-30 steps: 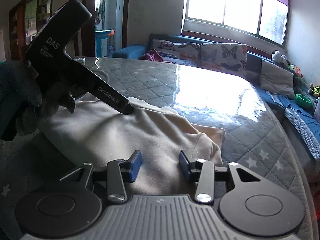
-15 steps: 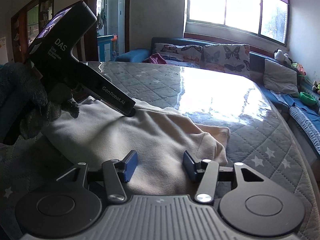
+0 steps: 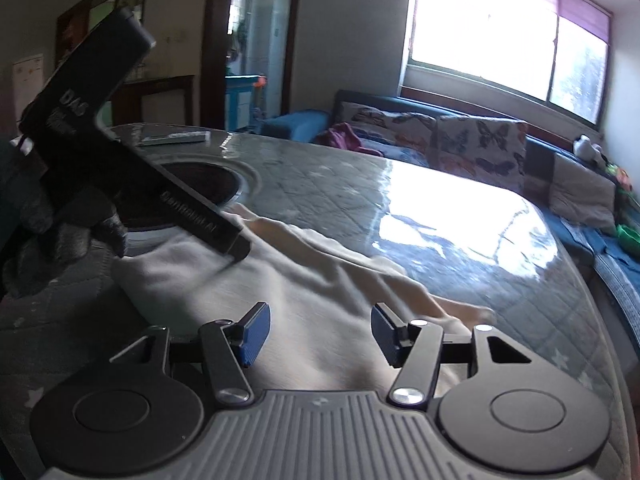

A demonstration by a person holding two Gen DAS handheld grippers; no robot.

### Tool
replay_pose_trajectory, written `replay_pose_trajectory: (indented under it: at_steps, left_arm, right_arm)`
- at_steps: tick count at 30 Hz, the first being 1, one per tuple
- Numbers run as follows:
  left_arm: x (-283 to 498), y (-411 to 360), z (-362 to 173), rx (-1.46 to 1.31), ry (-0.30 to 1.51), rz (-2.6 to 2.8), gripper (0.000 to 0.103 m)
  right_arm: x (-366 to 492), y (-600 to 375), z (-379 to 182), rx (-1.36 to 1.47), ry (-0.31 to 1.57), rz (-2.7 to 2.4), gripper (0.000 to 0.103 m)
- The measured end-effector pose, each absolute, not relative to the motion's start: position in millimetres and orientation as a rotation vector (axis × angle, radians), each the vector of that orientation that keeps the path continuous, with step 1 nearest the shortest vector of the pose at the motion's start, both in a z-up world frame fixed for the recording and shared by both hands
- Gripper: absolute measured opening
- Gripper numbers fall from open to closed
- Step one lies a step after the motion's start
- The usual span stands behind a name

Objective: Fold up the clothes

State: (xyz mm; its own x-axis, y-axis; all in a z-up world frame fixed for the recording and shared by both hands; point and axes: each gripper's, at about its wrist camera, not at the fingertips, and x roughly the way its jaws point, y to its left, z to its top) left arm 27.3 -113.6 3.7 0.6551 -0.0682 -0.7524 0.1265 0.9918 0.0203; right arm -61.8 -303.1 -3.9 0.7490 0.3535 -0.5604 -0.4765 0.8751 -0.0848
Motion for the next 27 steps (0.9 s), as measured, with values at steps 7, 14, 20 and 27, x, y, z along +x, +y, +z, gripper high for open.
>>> replay_pose_trajectory:
  at_steps: [7, 14, 20, 27]
  left_arm:
    - [0.6, -103.1, -6.5, 0.090, 0.829, -0.088, 0.092]
    - [-3.7, -92.7, 4.0, 0.075, 0.808, -0.064, 0.092]
    - [-0.7, -78.9, -9.8, 0.039, 0.865, -0.044, 0.093]
    - [-2.1, -69.6, -6.1, -0.001, 0.870, -0.060, 0.093]
  right_arm:
    - [-64.6, -293.4, -21.2, -0.264, 0.606, 0.478, 0.058]
    - [-50.6, -301.4, 0.2, -0.233, 0.601, 0.471, 0.058]
    - [-8.2, -312.5, -9.7, -0.185, 0.687, 0.422, 0.057]
    - [-4.8, -316.1, -8.6, -0.190, 0.698, 0.385, 0.057]
